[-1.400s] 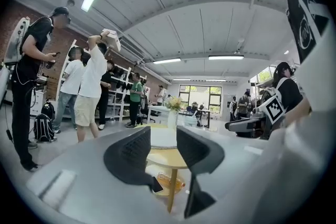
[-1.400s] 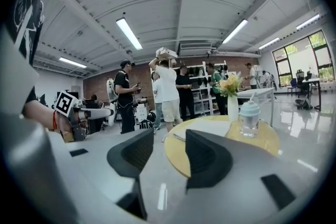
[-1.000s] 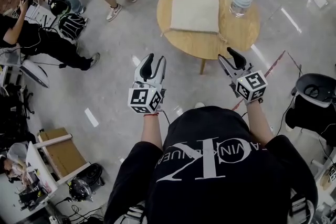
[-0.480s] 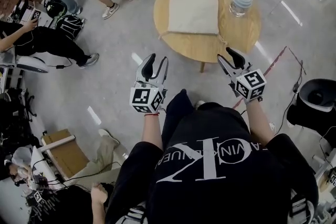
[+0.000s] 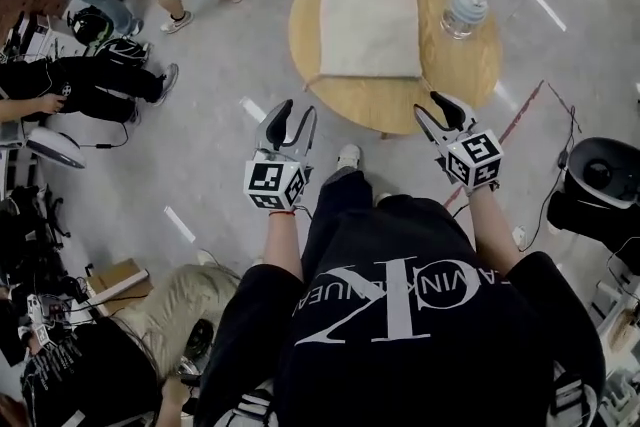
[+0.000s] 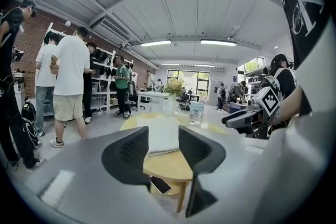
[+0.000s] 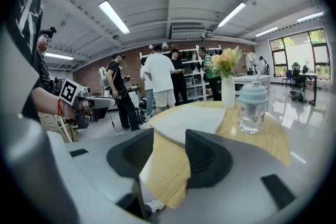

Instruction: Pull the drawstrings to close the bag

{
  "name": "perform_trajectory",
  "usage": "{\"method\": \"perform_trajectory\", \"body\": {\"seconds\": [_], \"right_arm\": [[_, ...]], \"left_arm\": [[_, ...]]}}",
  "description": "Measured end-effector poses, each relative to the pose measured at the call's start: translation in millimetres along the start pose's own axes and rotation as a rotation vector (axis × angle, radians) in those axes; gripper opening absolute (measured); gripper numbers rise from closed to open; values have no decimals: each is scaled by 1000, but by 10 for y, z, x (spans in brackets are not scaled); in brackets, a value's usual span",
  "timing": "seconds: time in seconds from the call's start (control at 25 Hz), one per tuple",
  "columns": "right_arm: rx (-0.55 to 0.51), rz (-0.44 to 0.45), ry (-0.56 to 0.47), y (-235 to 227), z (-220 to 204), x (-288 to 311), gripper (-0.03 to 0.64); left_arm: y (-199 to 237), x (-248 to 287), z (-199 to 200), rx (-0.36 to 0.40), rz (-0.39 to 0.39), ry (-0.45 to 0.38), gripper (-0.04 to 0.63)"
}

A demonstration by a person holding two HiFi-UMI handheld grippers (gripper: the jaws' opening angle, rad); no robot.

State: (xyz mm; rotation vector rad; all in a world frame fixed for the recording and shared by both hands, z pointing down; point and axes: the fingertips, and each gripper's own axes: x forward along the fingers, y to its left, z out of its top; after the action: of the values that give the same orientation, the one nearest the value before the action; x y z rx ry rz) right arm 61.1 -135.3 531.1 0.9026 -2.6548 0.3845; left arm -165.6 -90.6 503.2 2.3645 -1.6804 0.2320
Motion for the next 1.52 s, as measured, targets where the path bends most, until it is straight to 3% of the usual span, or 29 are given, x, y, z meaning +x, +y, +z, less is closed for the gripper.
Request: {"method": "perform_trajectory", "body": {"seconds": [0.32, 0.68, 1.2, 1.52], "right_arm": [[33, -63, 75, -229, -160, 231, 156], [61, -115, 150, -445, -314, 417, 156], [73, -179, 280, -687, -582, 664, 156], [60, -207, 385, -916, -799, 706, 156]], "left_arm": [[144, 393, -244, 0, -73, 96, 169], [334, 726, -518, 0, -95, 196, 176], [501, 1129, -982, 141, -138, 418, 178], [492, 1313, -1090, 205, -222, 480, 178]]}}
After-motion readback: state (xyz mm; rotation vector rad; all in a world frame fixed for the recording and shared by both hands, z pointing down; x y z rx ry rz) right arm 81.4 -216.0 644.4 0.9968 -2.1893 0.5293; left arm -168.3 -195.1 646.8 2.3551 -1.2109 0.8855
